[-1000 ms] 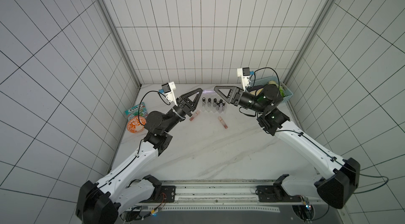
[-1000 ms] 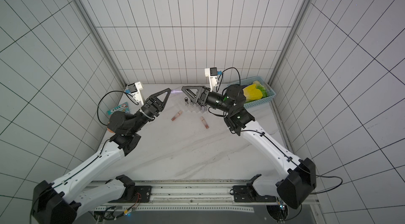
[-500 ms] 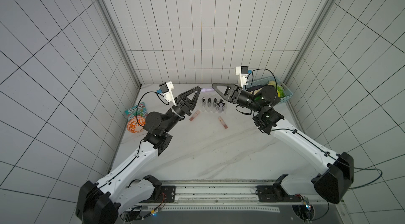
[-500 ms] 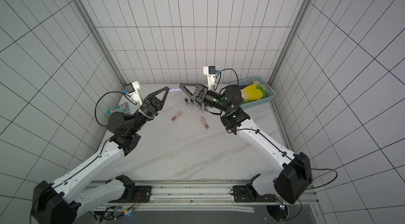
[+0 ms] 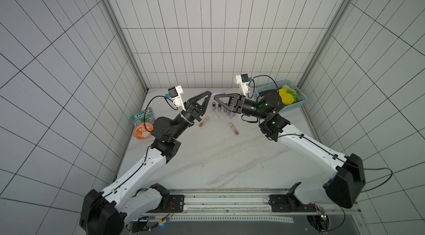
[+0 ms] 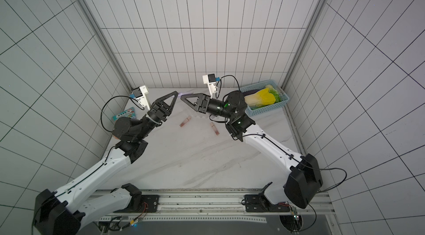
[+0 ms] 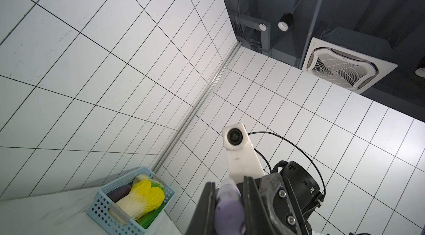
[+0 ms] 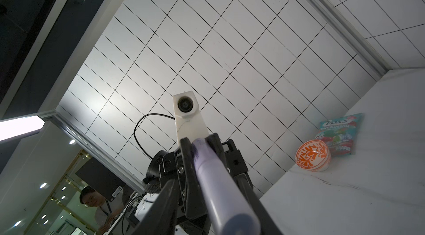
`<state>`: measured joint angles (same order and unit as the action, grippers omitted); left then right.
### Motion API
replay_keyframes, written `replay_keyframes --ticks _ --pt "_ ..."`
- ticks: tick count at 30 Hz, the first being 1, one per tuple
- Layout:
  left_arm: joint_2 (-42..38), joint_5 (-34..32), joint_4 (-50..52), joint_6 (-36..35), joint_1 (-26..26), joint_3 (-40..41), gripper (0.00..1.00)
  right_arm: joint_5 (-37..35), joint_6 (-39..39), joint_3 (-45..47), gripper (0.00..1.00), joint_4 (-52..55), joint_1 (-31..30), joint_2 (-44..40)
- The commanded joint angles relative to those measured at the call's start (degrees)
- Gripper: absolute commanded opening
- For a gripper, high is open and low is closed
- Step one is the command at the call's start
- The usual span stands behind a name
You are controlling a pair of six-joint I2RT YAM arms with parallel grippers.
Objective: Arrange the lipsticks in the organizer
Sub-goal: Pick up the lipstick at the center of the board.
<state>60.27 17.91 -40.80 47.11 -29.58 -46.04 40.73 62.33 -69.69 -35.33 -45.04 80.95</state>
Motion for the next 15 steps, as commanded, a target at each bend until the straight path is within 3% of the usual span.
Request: replay_keyframes --ticks 1,4,8,10,15 --pt "-0.50 0.04 0.72 -1.13 -0.17 -0.38 0.10 0.32 0.00 -0.80 0.32 -2.40 -0.32 -1.12" --pt "-0.76 0.18 0.62 -1.09 -0.20 -0.30 0.10 -0.39 -0.60 -0.78 0.34 -2.29 -0.32 -1.65" --pt "-1.21 0.07 0.68 -1.15 -0.18 0.07 0.10 -2.23 -2.30 -0.37 0.58 -1.06 -0.32 -2.53" --pt "-1.38 0.05 0.78 -1.14 -0.17 0.12 0.10 -2.90 -3.16 -0.58 0.65 0.04 -0.32 -2.72" --pt "-1.65 0.11 0.80 -1.15 -0.21 0.16 0.10 -4.54 -4.39 -0.71 0.56 0.18 -0.66 -3.12"
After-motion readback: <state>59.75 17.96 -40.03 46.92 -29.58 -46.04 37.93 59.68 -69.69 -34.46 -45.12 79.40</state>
